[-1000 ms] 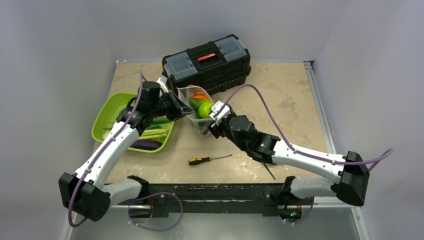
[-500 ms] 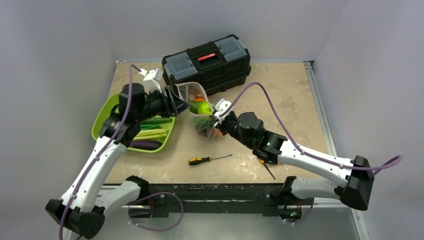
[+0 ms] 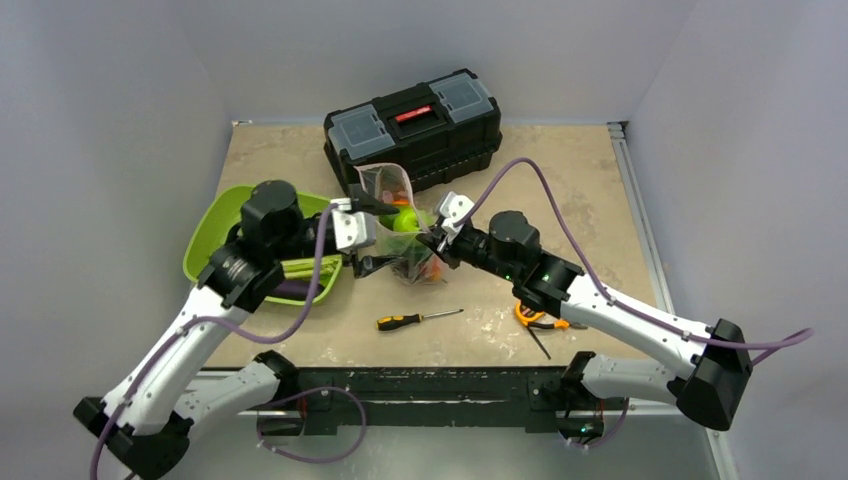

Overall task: Place the food in the zip-top bag and seal the zipper
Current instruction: Zip the zipper food storage bag at the center of the board.

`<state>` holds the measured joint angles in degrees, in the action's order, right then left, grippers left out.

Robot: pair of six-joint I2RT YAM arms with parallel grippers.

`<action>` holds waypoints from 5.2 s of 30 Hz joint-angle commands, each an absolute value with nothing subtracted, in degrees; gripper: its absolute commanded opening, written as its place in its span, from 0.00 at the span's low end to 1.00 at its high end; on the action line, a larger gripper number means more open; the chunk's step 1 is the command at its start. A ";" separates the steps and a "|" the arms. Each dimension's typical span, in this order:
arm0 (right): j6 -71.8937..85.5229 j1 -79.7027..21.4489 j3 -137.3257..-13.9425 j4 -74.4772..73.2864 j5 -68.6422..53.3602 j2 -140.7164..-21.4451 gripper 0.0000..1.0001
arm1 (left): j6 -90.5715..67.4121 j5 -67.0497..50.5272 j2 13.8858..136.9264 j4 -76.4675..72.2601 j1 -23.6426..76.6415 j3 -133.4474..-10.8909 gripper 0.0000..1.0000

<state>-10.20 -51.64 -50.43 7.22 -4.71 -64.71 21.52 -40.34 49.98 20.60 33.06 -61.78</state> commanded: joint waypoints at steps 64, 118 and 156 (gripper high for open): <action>19.26 -33.99 -35.41 48.31 -39.94 -63.84 0.43 | 10.31 -23.75 61.03 24.66 38.23 -67.37 0.00; 22.77 -29.71 -43.48 45.53 -54.66 -71.75 0.00 | 8.96 -49.80 74.05 38.22 35.07 -85.61 0.66; 23.97 -30.14 -42.60 44.34 -50.13 -70.83 0.00 | 6.36 -47.09 79.75 34.77 34.89 -87.66 0.28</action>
